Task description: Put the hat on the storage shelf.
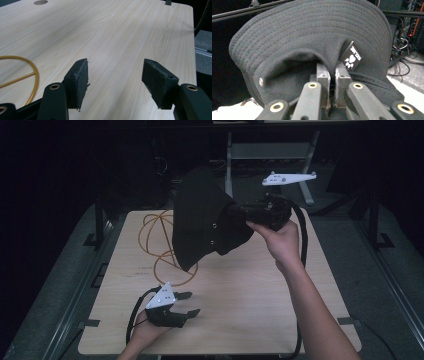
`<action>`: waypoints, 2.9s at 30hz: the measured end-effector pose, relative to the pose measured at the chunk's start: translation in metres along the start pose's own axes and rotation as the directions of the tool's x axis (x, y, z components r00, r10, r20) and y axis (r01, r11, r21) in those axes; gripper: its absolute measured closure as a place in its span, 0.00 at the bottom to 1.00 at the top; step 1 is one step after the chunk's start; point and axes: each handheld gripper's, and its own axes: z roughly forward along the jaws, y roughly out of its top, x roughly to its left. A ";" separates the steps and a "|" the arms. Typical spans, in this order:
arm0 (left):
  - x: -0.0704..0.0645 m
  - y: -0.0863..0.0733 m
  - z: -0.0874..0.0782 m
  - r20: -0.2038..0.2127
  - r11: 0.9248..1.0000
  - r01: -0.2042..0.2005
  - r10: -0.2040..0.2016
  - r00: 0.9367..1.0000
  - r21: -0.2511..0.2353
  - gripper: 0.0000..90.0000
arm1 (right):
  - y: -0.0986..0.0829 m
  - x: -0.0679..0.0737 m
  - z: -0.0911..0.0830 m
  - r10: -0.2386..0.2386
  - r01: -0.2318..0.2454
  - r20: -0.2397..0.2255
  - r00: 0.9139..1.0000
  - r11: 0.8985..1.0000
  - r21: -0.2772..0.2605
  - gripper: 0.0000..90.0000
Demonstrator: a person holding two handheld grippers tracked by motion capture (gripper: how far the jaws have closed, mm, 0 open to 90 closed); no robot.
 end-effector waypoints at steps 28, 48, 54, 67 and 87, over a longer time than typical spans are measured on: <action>0.003 -0.003 0.003 0.007 1.000 -0.015 0.015 1.000 0.021 0.42 | 0.059 0.008 0.076 -0.020 0.024 -0.056 0.998 0.997 0.071 0.94; -0.001 -0.002 0.010 0.042 0.998 -0.039 0.037 0.998 0.042 0.42 | 0.085 0.024 0.141 -0.075 0.082 -0.047 0.996 0.980 0.183 0.94; -0.004 -0.002 0.012 0.051 0.998 -0.043 0.041 0.998 0.036 0.42 | 0.088 0.028 0.160 -0.088 0.098 -0.058 0.994 0.971 0.218 0.93; -0.007 0.000 0.014 0.064 0.998 -0.049 0.047 0.997 0.034 0.42 | 0.085 0.049 0.215 -0.151 0.160 -0.054 0.987 0.922 0.353 0.78; -0.009 0.000 0.011 0.070 0.998 -0.051 0.048 0.996 0.046 0.41 | 0.045 0.025 0.171 -0.077 0.098 -0.078 0.994 0.948 0.304 0.45</action>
